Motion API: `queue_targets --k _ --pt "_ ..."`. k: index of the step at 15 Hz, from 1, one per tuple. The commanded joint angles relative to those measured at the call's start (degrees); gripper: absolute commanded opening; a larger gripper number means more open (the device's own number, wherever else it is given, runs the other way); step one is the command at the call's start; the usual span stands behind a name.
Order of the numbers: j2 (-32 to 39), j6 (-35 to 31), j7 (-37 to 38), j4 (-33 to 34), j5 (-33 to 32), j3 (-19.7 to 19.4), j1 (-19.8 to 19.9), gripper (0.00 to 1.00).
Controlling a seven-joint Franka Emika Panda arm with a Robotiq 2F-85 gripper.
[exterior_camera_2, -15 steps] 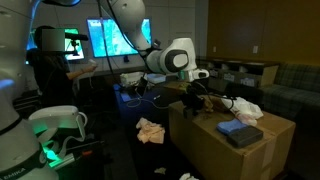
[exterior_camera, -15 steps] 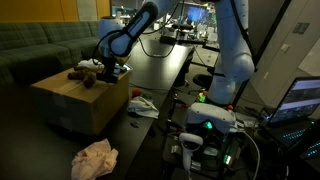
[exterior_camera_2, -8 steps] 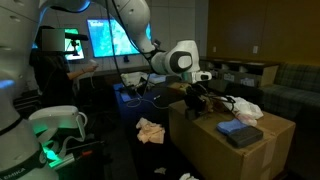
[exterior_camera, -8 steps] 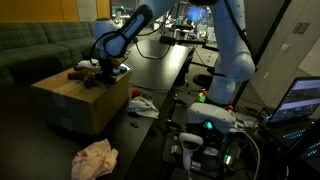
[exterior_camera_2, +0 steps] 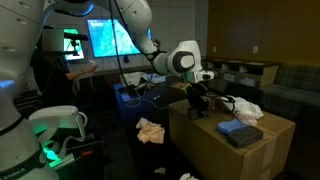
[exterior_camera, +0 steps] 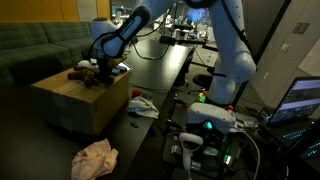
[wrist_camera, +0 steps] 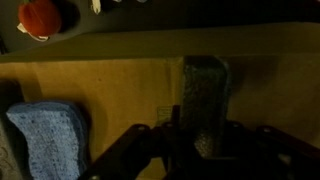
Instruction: Place the turnip plushie on the table, then the duster on the box, then the left duster on the table, then the blue sponge on the box, then the white towel on the table, then the white cloth on the box, then the small brown object on the table, then the duster on the box, then the moose on the table, and finally, the peach shirt on the box
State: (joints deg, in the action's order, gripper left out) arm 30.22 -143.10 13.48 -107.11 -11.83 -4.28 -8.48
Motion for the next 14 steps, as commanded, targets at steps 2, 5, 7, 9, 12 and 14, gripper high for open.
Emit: queue_targets --k 2,5,7,9,12,14 --pt "1.1 0.8 3.3 2.3 -2.1 -1.9 -1.5 0.57" --pt "0.5 1.1 3.7 2.3 -2.2 -2.2 -1.4 0.78" --pt "-0.1 1.1 3.9 2.4 -2.2 -2.3 -1.4 0.94" --pt "-1.0 1.1 4.0 2.4 -2.4 -2.5 -1.5 1.00" --pt "-2.8 1.7 3.1 2.3 -1.9 -1.9 -1.2 1.00" --pt "-4.0 1.1 2.5 2.1 -1.9 -1.4 -1.1 1.00"
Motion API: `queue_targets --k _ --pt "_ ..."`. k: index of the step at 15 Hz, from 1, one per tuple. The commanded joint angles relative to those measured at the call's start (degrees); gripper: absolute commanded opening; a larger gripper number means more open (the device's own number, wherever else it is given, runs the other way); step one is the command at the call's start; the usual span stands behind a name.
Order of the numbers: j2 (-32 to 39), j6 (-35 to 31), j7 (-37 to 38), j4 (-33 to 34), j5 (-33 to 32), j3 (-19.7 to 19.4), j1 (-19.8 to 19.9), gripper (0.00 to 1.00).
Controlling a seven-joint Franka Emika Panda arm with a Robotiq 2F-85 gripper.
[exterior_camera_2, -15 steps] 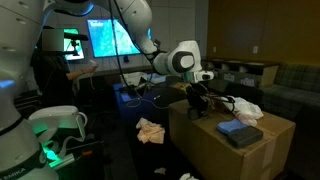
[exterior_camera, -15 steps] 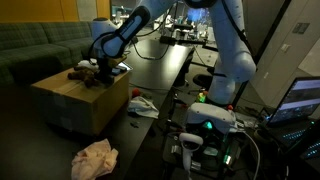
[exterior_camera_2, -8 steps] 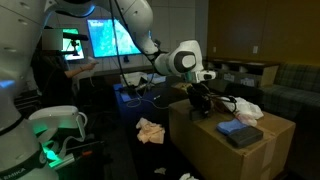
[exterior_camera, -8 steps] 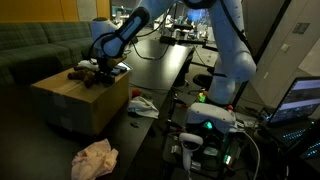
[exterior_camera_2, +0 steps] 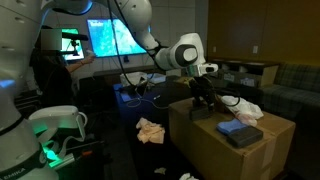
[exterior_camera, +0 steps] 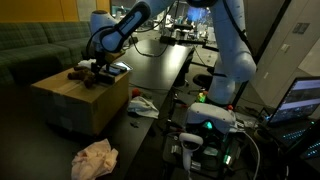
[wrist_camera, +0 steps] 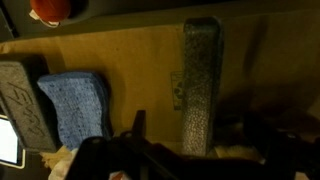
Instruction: Place the turnip plushie on the table, then the duster on the box, then the left duster on the table, then the blue sponge on the box, then the white towel on the table, then the white cloth on the box, then the small brown object on the table, then the duster on the box, then the moose on the table, and finally, the peach shirt on the box
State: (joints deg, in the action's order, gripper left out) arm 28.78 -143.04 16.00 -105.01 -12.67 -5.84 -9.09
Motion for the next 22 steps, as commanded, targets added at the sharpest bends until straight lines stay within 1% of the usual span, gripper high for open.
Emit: queue_targets --k 1,5,9,11,14,17,21,22 --pt "-3.0 0.5 -0.2 0.1 -1.2 0.4 -0.7 1.00" --pt "-3.7 -0.8 -1.5 0.7 -1.5 1.7 -1.2 1.00" --pt "-2.0 -2.7 -2.1 2.6 -2.4 2.5 -2.2 1.00" --pt "-0.9 -5.1 -2.4 3.4 -2.8 2.6 -2.4 1.00" --pt "1.7 -10.7 -2.0 4.6 -4.1 1.6 -2.7 1.00" --pt "4.2 -14.8 -2.0 5.9 -4.4 0.1 -2.8 1.00" --pt "7.4 -17.2 -3.4 7.9 -3.0 -1.2 -1.8 1.00" --pt "7.9 -17.2 -4.1 8.1 -2.3 -0.9 -1.2 1.00"
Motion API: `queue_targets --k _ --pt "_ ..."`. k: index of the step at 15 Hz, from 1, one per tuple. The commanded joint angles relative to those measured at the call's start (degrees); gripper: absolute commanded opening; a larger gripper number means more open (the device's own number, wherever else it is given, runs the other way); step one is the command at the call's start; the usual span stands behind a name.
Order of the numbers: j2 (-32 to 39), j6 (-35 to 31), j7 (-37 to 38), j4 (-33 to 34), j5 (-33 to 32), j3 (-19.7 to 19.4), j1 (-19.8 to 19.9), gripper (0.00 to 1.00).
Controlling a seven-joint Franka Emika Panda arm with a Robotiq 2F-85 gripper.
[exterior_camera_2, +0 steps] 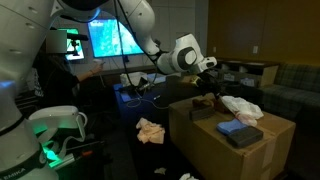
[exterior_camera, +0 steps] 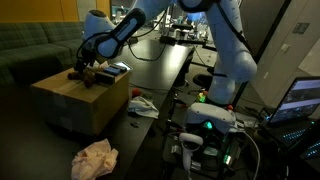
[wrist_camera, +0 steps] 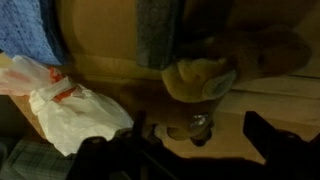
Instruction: Place the turnip plushie on the table, then the duster on the box, then the left duster on the table, then the blue sponge on the box, then the white towel on the table, then the white cloth on the box, then the small brown object on the table, then the duster on the box, then the moose on the table, and finally, the peach shirt on the box
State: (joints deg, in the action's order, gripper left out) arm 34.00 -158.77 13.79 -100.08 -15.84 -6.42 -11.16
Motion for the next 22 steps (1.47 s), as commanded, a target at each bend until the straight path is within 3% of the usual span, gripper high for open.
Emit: queue_targets --k 1,13,14,16,22 --pt "3.5 -1.6 -2.4 3.8 1.3 -0.1 1.4 1.00" --pt "9.0 0.0 -7.1 8.5 5.3 2.4 3.7 0.98" --pt "9.5 0.0 -7.3 8.8 5.3 2.4 3.7 0.73" --pt "10.0 0.2 -7.7 9.2 5.3 2.4 3.9 0.72" --pt "8.3 0.7 -8.4 8.5 5.1 2.3 3.9 0.27"
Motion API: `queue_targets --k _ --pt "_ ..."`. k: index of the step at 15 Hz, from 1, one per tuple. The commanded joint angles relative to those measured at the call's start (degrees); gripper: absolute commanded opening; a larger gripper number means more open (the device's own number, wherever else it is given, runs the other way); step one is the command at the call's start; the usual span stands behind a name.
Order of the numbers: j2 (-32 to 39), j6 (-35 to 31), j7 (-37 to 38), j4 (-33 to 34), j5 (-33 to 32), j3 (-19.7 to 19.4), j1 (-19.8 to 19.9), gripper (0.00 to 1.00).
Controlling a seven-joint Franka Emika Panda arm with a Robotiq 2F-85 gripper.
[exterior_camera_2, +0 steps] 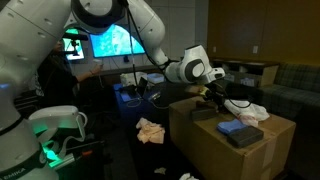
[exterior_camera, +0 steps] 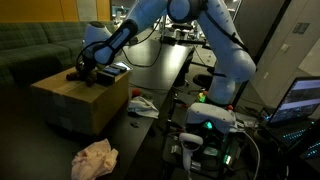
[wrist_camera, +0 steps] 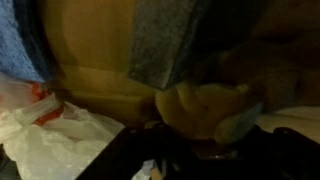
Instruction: Place the turnip plushie on the table, then the duster on the box, then the left duster on the table, then the blue sponge on the box, then the white towel on the table, then the white cloth on the box, then the small brown object on the table, then the duster on the box, then the moose on the table, and finally, the peach shirt on the box
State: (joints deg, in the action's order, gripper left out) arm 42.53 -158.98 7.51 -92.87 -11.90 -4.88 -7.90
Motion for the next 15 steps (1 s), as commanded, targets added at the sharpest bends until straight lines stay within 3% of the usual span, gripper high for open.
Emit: queue_targets --k 1,4,10,15 --pt "-0.5 0.8 -2.2 1.3 1.1 0.7 0.6 0.20" --pt "-3.2 1.6 -3.2 -0.3 1.2 1.5 0.6 0.02" --pt "-10.5 4.7 -4.9 -5.2 1.1 3.8 0.0 0.03" --pt "-21.6 8.6 -6.5 -14.2 1.3 6.7 0.1 0.04"
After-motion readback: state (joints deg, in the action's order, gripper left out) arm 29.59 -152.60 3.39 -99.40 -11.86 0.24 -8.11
